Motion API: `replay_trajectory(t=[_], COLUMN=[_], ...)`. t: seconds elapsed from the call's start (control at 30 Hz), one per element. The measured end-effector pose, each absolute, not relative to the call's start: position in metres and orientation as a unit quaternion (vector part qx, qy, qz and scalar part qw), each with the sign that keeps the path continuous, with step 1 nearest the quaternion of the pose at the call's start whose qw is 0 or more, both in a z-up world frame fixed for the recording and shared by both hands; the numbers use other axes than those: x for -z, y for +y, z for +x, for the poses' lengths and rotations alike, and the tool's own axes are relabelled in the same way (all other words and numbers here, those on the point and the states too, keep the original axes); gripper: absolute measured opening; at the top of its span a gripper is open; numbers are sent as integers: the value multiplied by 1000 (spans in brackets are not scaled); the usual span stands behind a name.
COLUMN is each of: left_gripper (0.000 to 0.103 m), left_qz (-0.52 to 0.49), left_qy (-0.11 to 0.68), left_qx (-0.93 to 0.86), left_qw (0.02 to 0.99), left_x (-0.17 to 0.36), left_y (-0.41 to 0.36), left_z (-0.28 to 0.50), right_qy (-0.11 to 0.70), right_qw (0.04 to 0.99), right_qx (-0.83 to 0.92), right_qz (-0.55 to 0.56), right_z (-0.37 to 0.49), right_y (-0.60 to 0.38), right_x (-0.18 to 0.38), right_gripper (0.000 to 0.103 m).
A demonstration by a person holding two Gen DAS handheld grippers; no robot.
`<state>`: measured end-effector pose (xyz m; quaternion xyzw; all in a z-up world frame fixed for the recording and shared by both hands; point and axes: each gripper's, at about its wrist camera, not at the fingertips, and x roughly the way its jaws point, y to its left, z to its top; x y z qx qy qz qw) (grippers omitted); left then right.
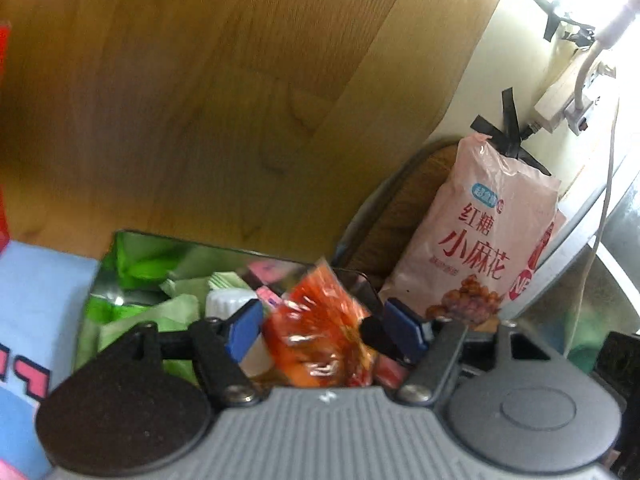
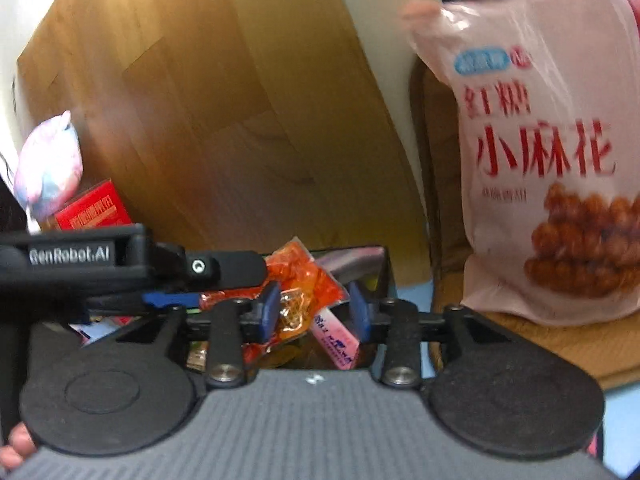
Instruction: Organize snacks
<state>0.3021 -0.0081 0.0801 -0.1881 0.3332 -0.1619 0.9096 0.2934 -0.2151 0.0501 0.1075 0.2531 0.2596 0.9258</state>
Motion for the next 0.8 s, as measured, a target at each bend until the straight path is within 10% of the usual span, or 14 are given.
replay_trajectory(t=[0.47,0.8], left_gripper=[72,95], left_qz=[-124,-66], left_qy=[299,284], left_qx=[123,50], left_qw=[938,955], left_x=[-97,-75], left_y=[-3,-6], left_z=[174,76], right_qy=[202,245], right_qw=[935,920], right_qx=[-260,-235], right_qz=[132,197], right_z=[175,74], right_y=[-257,-265], right_x=[-46,-7], right_gripper=[50,50])
